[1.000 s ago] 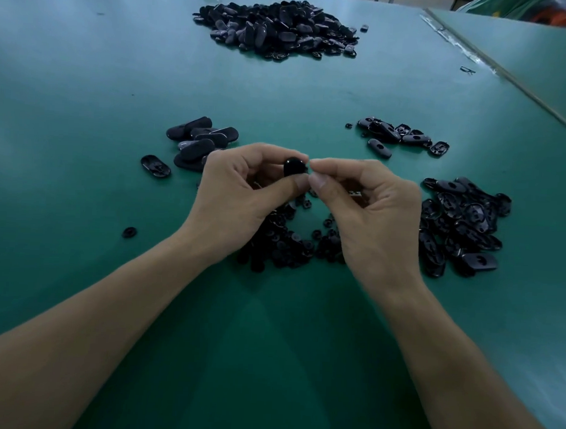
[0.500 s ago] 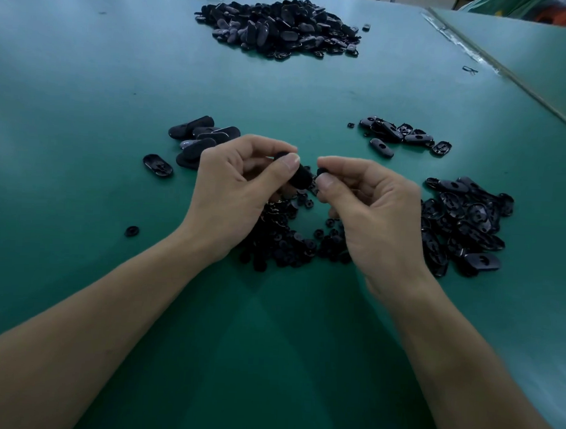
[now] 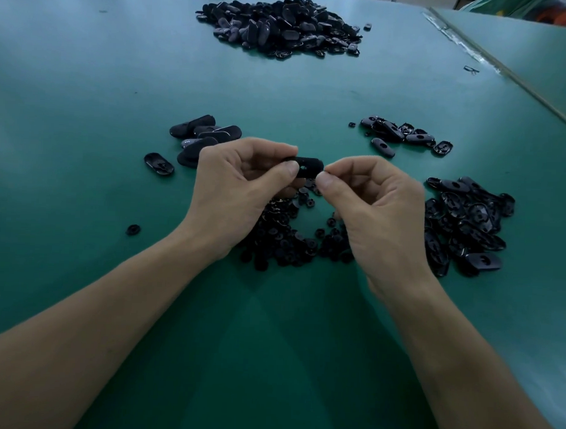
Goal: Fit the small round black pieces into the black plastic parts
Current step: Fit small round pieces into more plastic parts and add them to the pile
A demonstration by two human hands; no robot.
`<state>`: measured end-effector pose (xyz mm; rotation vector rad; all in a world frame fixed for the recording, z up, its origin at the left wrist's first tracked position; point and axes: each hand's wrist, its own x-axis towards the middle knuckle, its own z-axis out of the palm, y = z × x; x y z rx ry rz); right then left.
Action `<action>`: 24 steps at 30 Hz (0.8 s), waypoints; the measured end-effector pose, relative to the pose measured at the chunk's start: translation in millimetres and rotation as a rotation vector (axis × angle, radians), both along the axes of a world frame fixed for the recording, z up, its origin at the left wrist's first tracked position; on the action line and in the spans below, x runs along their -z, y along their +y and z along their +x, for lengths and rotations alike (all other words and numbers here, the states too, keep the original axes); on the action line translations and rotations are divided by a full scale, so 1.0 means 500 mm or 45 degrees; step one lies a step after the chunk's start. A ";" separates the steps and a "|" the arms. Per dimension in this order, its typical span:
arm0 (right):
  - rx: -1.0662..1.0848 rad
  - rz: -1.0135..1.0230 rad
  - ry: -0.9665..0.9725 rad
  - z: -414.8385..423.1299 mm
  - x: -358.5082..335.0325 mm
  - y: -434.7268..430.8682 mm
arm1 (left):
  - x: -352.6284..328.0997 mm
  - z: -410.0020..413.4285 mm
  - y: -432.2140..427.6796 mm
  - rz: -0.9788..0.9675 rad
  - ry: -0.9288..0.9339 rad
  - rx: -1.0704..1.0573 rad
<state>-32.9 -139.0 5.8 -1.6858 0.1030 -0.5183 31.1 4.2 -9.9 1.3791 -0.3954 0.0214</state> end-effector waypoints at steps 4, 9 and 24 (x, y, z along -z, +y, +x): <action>0.017 -0.002 0.028 -0.001 0.003 0.004 | 0.002 -0.004 0.000 0.055 -0.045 0.035; 0.051 -0.042 0.056 -0.001 0.006 0.001 | 0.002 -0.006 0.000 0.106 -0.104 0.063; 0.108 -0.268 -0.019 -0.001 0.015 0.008 | -0.003 -0.009 0.000 0.180 -0.141 0.090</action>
